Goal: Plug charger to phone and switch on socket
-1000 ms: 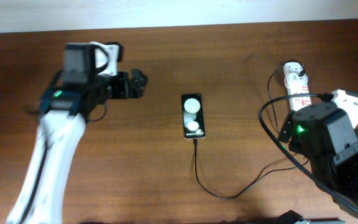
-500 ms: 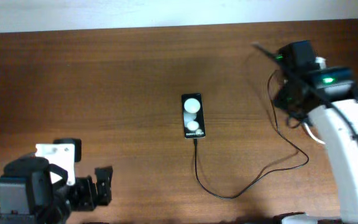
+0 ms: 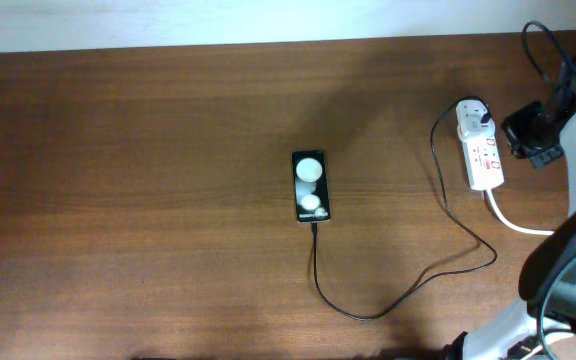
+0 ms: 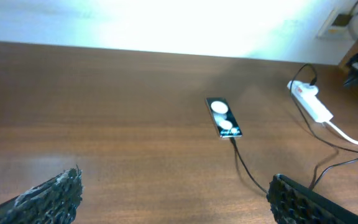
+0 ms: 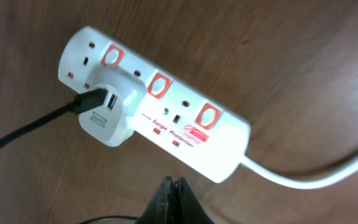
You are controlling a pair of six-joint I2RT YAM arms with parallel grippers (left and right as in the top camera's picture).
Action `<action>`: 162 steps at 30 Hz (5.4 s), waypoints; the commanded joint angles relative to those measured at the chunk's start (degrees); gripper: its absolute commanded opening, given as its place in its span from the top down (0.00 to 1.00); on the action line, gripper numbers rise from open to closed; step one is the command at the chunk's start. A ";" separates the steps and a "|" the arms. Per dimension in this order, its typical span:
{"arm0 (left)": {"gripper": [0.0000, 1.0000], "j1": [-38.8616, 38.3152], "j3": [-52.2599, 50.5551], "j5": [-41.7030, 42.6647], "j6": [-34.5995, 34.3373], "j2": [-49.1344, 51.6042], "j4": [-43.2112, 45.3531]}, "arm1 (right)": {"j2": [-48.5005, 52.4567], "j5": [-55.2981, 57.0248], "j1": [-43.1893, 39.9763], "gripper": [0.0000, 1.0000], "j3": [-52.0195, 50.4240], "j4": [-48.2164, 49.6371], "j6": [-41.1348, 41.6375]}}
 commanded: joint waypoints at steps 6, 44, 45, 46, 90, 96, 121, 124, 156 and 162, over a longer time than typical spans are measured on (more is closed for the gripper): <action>0.01 -5.09 0.11 0.55 0.48 -3.78 -0.39 | 5.51 -2.84 -0.11 0.96 0.46 7.10 1.18; 0.01 0.50 1.66 0.96 0.48 -8.81 -1.51 | 21.14 -3.65 1.33 0.96 8.02 3.54 0.50; 0.01 0.50 1.66 0.96 0.48 -8.81 -1.51 | 21.14 -3.65 0.50 0.96 10.23 1.49 0.48; 0.01 0.50 1.66 0.96 0.50 -8.81 -1.51 | 21.14 -3.61 0.11 0.96 11.58 0.28 0.44; 0.01 4.68 1.66 0.96 0.50 -8.81 -1.86 | -31.45 -23.15 -8.74 0.91 15.26 0.59 -3.37; 0.01 4.68 1.66 -1.09 0.50 -8.81 -6.34 | -37.29 -39.58 -7.76 0.71 15.21 17.46 -1.95; 0.01 4.68 -75.49 -5.42 0.50 -8.81 88.59 | -56.37 -30.23 9.07 0.21 6.95 12.96 -6.62; 0.01 4.68 -79.41 -5.16 0.52 -8.81 89.29 | -57.35 -30.25 9.07 0.20 6.95 12.94 -6.62; 0.01 4.68 -79.34 -5.03 0.52 -8.55 84.91 | -58.03 -9.46 9.03 0.01 -8.59 -14.40 -11.15; 0.01 4.68 -79.34 -5.03 0.52 -8.55 84.91 | -72.85 -1.77 18.36 0.01 -36.94 10.64 -11.13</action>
